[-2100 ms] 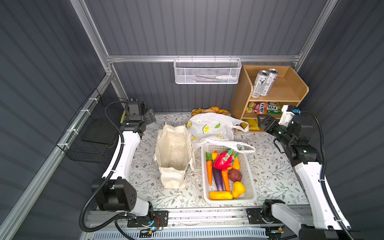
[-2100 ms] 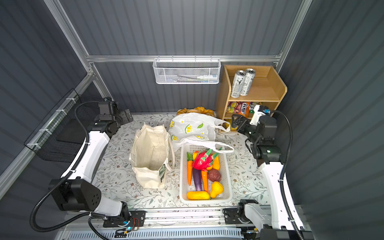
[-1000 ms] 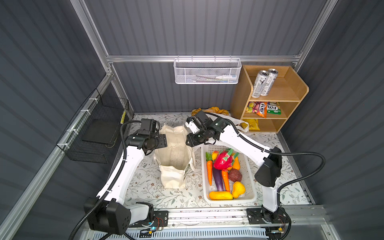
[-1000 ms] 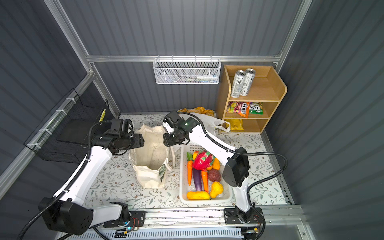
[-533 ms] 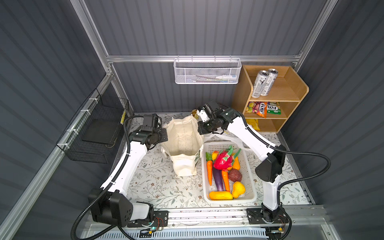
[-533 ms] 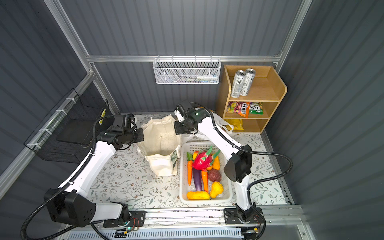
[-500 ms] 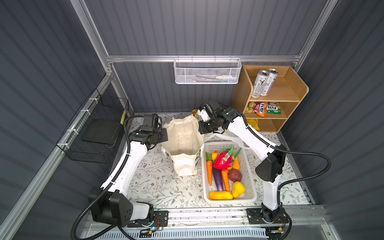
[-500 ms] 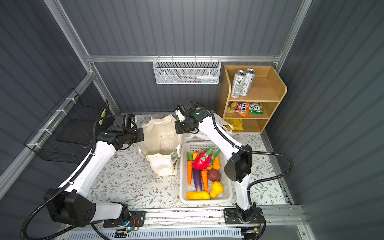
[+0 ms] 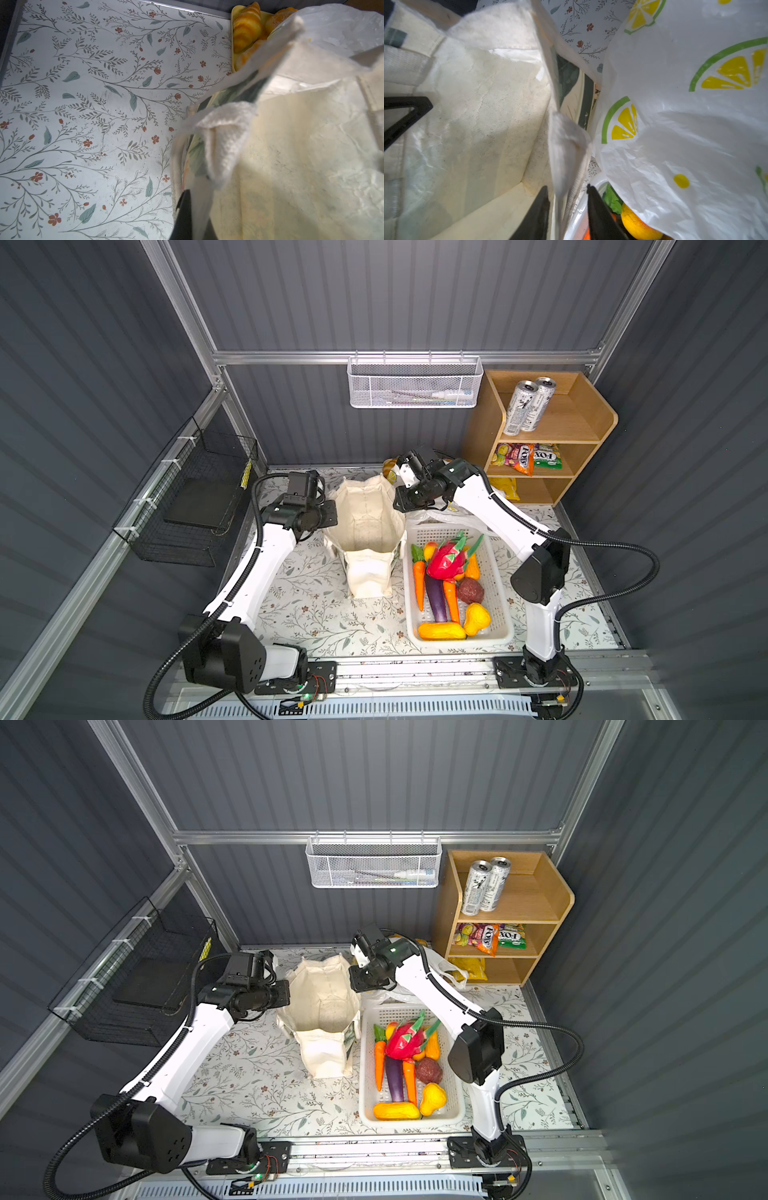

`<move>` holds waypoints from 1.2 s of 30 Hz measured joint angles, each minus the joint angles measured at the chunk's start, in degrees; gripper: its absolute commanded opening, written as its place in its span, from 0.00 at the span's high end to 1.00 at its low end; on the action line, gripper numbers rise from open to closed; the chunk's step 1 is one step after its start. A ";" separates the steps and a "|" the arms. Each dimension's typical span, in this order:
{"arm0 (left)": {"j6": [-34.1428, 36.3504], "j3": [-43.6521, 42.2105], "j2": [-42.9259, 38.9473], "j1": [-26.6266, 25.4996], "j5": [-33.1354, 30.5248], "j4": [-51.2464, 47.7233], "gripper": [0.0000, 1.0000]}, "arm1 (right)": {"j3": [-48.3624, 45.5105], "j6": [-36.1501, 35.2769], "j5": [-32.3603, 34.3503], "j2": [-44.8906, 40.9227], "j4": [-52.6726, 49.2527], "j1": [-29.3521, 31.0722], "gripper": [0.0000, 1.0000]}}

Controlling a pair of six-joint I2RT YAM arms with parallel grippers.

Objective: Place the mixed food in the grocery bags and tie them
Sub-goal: 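Move the right gripper to the shelf cans while the left holds the tote rim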

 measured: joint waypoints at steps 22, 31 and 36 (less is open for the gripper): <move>0.66 0.66 2.16 0.04 5.01 2.80 1.00 | 13.40 1.64 5.84 -22.45 6.47 -33.75 0.17; 1.11 0.63 2.16 0.04 4.74 2.80 1.00 | 9.40 2.12 -3.26 -18.53 15.02 -40.70 0.16; 1.11 0.61 2.16 0.04 4.24 2.80 1.00 | 9.18 2.69 -8.81 -15.50 18.12 -43.01 0.16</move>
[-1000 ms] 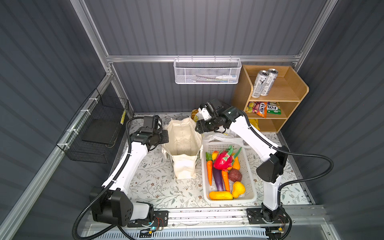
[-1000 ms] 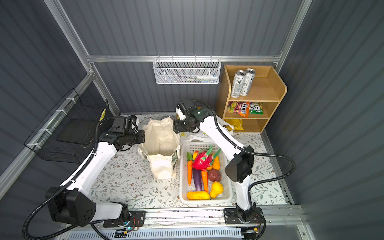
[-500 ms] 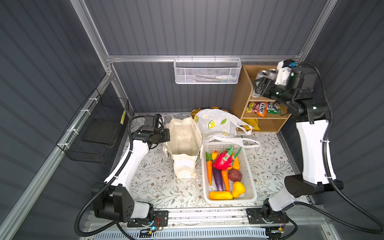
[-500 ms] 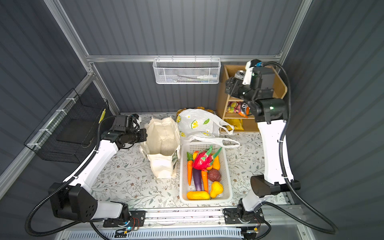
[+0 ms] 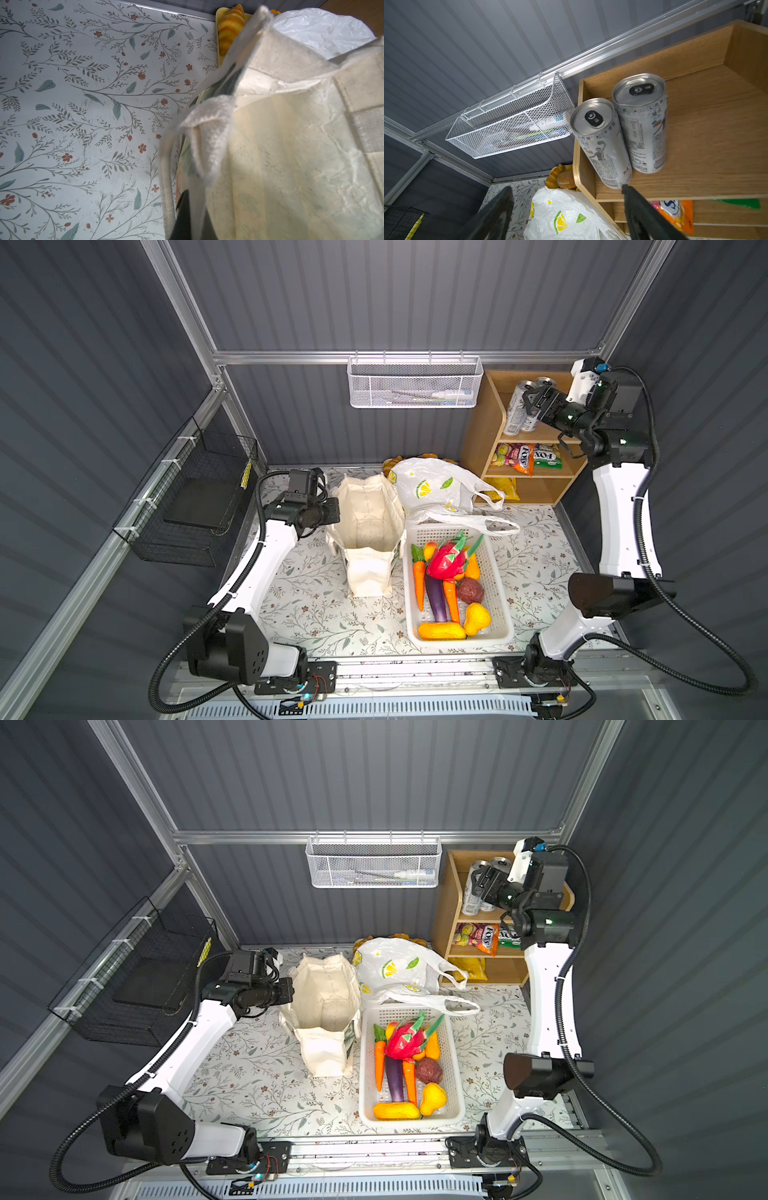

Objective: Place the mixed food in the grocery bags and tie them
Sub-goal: 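Move the right gripper to the shelf cans while the left holds the tote rim, then grasp the nearer silver can with the right gripper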

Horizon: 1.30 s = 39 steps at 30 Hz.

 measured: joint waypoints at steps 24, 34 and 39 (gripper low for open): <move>0.42 0.02 0.02 0.00 -1.66 -0.04 1.00 | -6.03 0.20 -3.87 4.98 10.08 -0.61 0.17; 0.42 0.09 0.42 0.00 -1.68 0.02 1.00 | -6.03 -0.04 -4.07 5.75 13.18 -0.61 0.18; 0.39 0.09 0.46 0.00 -1.68 0.02 1.00 | -6.03 -0.46 -3.74 7.26 14.86 -0.66 0.19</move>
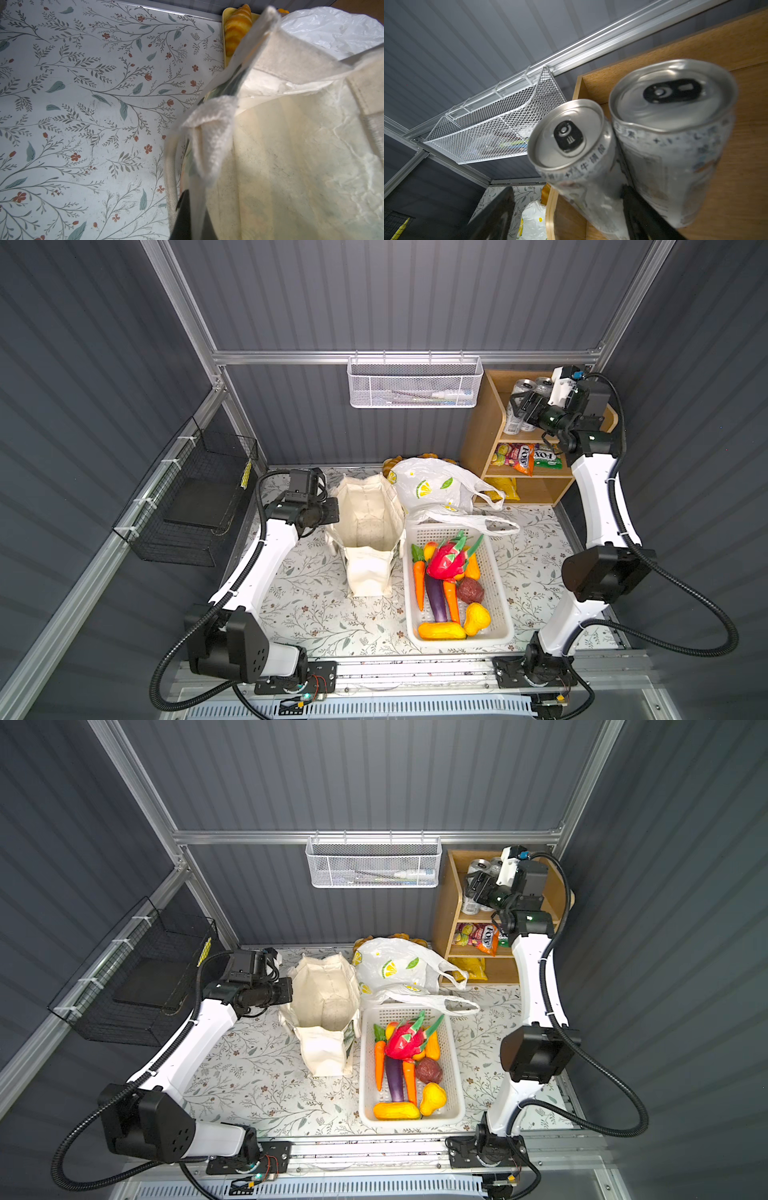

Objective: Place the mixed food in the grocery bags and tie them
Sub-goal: 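Grasp the nearer silver can with the right gripper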

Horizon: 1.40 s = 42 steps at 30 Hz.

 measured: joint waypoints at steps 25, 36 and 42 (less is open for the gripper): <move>0.00 0.66 1.46 0.02 0.04 1.20 1.00 | -4.24 -5.57 11.19 2.99 8.61 3.54 0.17; 0.02 0.85 2.01 0.02 0.07 1.55 1.00 | -4.09 -5.66 12.52 3.08 9.01 4.02 0.17; 0.00 0.85 2.03 0.02 0.13 1.66 1.00 | -4.39 -5.81 12.87 2.27 9.07 4.59 0.16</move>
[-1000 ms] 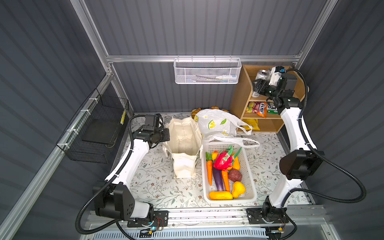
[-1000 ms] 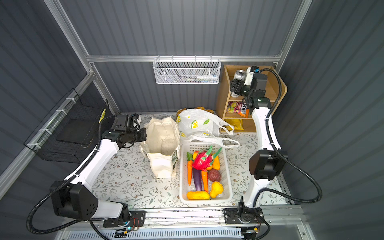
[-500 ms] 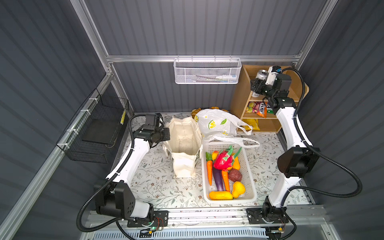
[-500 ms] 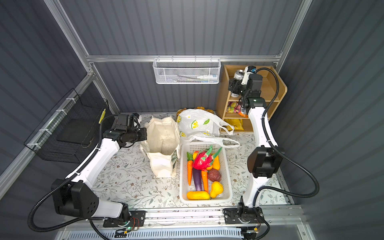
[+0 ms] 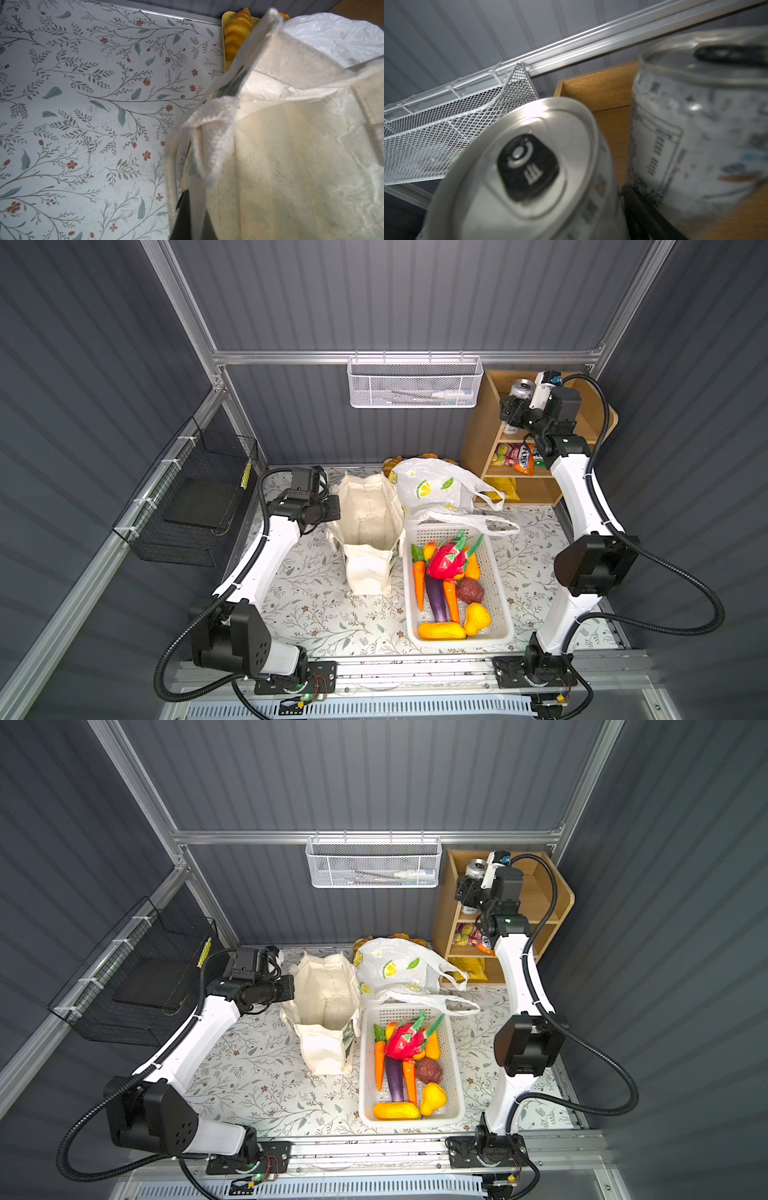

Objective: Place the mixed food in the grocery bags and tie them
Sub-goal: 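Grasp the nearer silver can with the right gripper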

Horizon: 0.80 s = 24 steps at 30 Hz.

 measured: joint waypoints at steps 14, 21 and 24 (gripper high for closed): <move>0.00 0.00 0.00 0.00 0.13 0.02 1.00 | -1.22 -0.87 1.22 -2.75 1.42 0.52 0.19; 0.02 0.00 0.02 0.00 0.13 0.02 1.00 | -1.09 -2.60 2.19 -2.60 0.85 0.50 0.35; 0.00 0.00 0.24 0.00 0.13 0.11 1.00 | -1.49 -3.72 2.80 -2.71 0.83 0.50 0.41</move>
